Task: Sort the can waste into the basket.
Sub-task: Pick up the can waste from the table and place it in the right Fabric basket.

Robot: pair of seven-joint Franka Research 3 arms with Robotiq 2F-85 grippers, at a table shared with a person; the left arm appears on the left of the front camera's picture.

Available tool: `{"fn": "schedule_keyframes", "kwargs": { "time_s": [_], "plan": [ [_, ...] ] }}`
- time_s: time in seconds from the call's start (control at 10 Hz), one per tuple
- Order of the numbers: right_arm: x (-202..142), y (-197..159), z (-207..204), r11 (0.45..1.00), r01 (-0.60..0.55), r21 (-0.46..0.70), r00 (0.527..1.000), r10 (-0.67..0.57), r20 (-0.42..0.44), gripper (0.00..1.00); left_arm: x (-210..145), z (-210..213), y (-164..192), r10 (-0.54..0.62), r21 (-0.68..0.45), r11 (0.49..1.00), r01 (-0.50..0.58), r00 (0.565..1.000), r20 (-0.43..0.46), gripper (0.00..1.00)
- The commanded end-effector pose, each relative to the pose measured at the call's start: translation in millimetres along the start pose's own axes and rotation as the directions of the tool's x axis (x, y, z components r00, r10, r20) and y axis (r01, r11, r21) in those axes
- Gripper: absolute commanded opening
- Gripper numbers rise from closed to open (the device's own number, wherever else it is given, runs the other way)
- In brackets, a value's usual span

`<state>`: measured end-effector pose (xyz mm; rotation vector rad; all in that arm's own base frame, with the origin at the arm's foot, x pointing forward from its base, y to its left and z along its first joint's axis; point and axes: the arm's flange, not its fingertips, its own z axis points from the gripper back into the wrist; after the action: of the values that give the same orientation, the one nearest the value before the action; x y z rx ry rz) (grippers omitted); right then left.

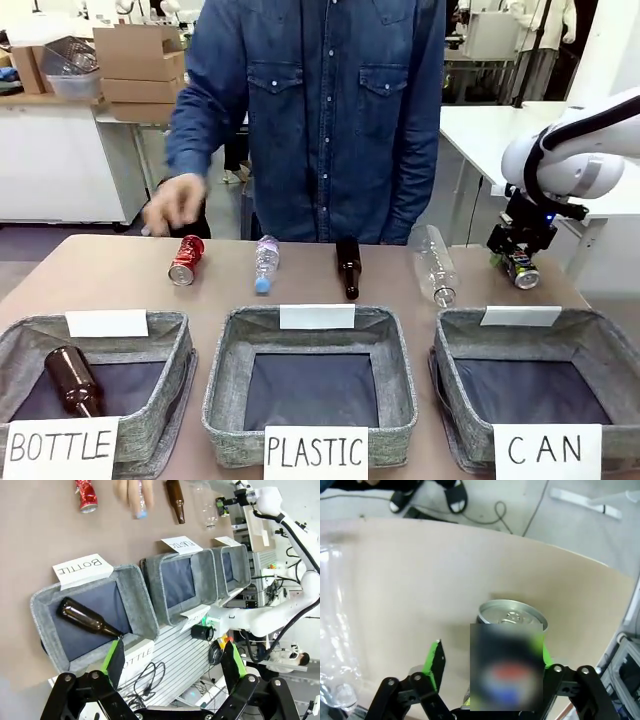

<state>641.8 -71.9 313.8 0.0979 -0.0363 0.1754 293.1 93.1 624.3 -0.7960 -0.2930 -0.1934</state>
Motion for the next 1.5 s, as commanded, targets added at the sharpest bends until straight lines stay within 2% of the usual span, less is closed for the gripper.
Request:
{"fn": "schedule_keyframes", "kwargs": {
  "time_s": [0.0,0.1,0.3,0.4,0.5,0.8,0.9,1.1,1.3,1.4],
  "plan": [
    [2.4,-2.0,4.3,1.000,0.008,-0.023,0.999,-0.009,-0.035,0.05,-1.6,0.7,-1.6,0.011,-0.008,1.000,-0.011,1.000,0.003,1.00],
    [2.1,-1.9,4.1,1.000,0.005,-0.022,0.999,-0.006,-0.035,0.00,-1.6,0.7,-1.6,0.011,-0.008,1.000,-0.011,1.000,0.003,1.00],
    [3.2,1.5,2.1,0.999,0.008,-0.042,0.999,-0.010,-0.047,0.00,-1.6,0.7,-1.6,0.011,-0.008,1.000,-0.011,1.000,0.003,1.00],
    [2.9,2.1,0.8,0.999,0.007,-0.035,0.999,-0.008,-0.046,0.04,-1.6,0.7,-1.6,0.011,-0.008,1.000,-0.011,1.000,0.003,1.00],
    [1.5,1.2,-0.2,1.000,0.010,-0.028,0.999,-0.011,-0.046,0.00,-1.6,0.7,-1.6,0.011,-0.008,1.000,-0.011,1.000,0.003,1.00],
    [0.3,0.9,1.1,1.000,0.019,-0.014,0.999,-0.019,-0.032,0.00,-1.6,0.7,-1.6,0.011,-0.008,1.000,-0.011,1.000,0.003,1.00],
    [-3.3,1.2,10.9,1.000,0.001,-0.017,1.000,-0.001,0.001,0.00,-1.6,0.7,-1.6,0.011,-0.008,1.000,-0.011,1.000,0.003,1.00],
    [-18.6,11.5,57.9,0.999,-0.041,-0.025,0.998,0.042,0.047,0.00,-1.6,0.7,-1.6,0.011,-0.008,1.000,-0.011,1.000,0.003,1.00],
    [-56.6,33.3,135.6,0.990,-0.133,0.056,0.990,0.129,0.064,0.00,0.0,-0.1,0.1,0.000,0.000,1.000,0.000,1.000,0.000,1.00],
    [-77.4,44.2,165.0,0.980,-0.178,0.088,0.983,0.173,0.067,0.00,-4.7,-12.4,-28.9,-0.033,-0.062,0.997,0.034,0.999,0.019,1.00]
  ]
}}
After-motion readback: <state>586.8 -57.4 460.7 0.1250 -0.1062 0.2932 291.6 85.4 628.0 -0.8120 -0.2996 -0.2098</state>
